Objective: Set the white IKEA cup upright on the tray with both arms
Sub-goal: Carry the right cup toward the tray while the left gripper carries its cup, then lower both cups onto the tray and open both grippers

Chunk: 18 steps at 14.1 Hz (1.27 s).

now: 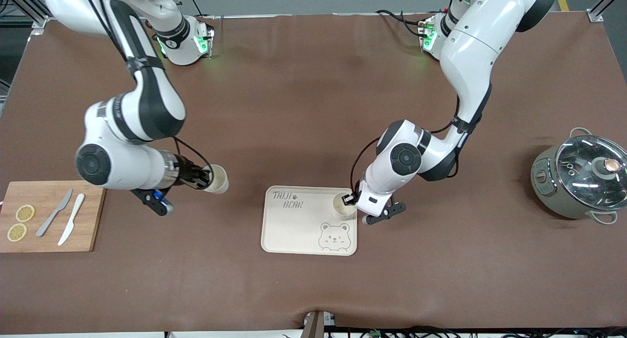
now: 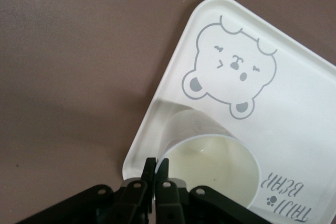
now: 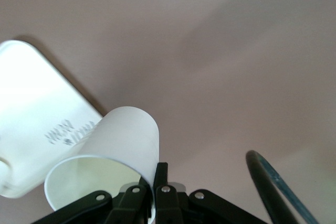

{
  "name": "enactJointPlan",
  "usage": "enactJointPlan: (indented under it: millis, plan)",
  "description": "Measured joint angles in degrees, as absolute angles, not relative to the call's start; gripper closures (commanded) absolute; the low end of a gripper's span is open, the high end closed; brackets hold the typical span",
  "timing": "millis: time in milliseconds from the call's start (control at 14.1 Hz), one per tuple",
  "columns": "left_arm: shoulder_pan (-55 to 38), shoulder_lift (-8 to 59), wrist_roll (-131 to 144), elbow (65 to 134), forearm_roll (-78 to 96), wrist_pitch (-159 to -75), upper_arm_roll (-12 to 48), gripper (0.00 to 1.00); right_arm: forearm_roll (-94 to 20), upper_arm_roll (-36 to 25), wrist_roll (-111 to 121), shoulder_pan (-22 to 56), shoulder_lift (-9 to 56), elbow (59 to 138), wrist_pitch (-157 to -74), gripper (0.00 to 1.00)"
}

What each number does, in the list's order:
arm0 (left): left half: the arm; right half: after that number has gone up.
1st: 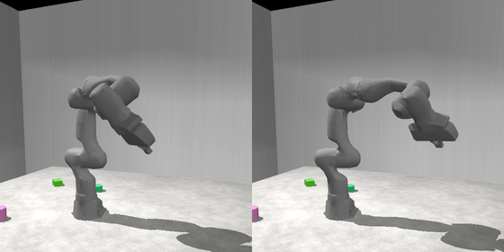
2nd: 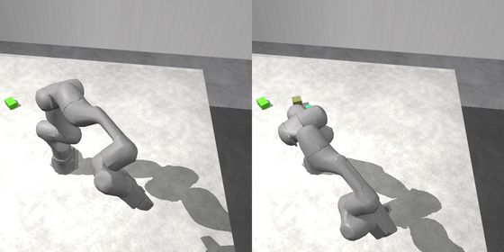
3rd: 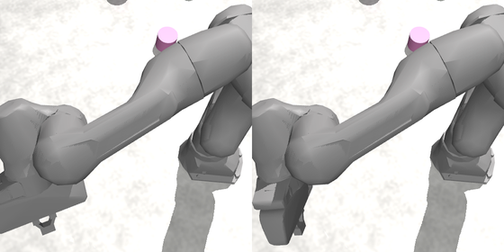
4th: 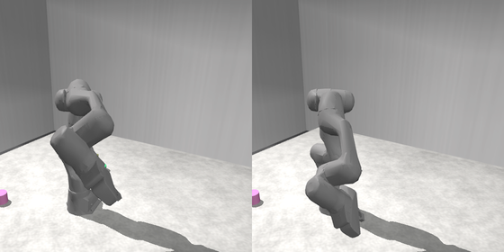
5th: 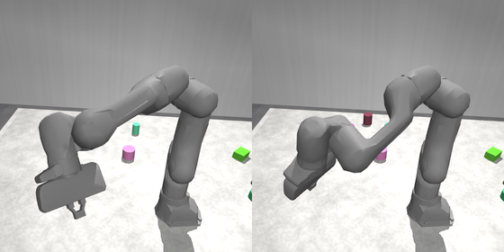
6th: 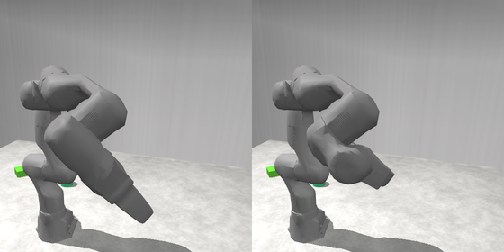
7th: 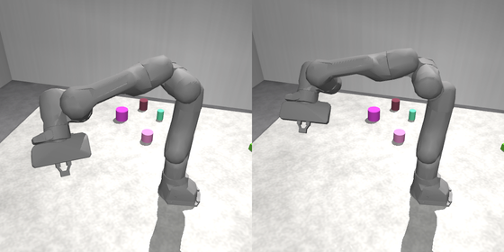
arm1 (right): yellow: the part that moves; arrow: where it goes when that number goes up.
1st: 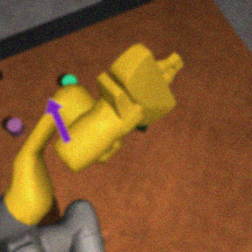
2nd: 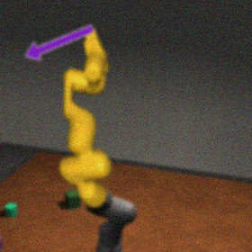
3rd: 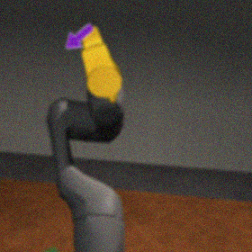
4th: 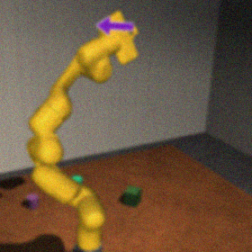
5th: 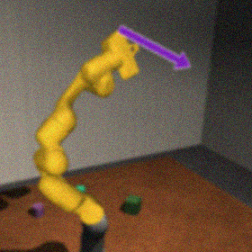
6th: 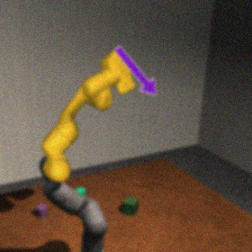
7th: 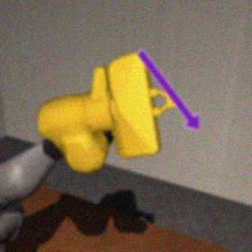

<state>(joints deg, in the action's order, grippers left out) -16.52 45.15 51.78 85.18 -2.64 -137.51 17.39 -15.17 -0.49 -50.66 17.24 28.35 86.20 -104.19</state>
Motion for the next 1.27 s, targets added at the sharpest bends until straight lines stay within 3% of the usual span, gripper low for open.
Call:
enactJointPlan:
  millis: [495, 848, 1273]
  plan:
    - [-15.7, 42.9, 50.2, 83.0, -4.3, -136.2, 16.9, 0.00, -15.5, -0.4, -64.6, 24.6, 37.1, 77.2, -110.7, 1.00]
    - [-12.0, 35.9, 47.4, 82.6, -11.0, -126.7, 16.8, 0.00, -15.5, -0.5, -69.0, 28.4, 43.0, 76.8, -119.4, 1.00]
    - [-7.9, 31.1, 43.4, 82.7, -11.1, -120.7, 16.7, 0.00, -15.5, -0.8, -69.2, 28.6, 45.9, 76.4, -120.9, 0.98]
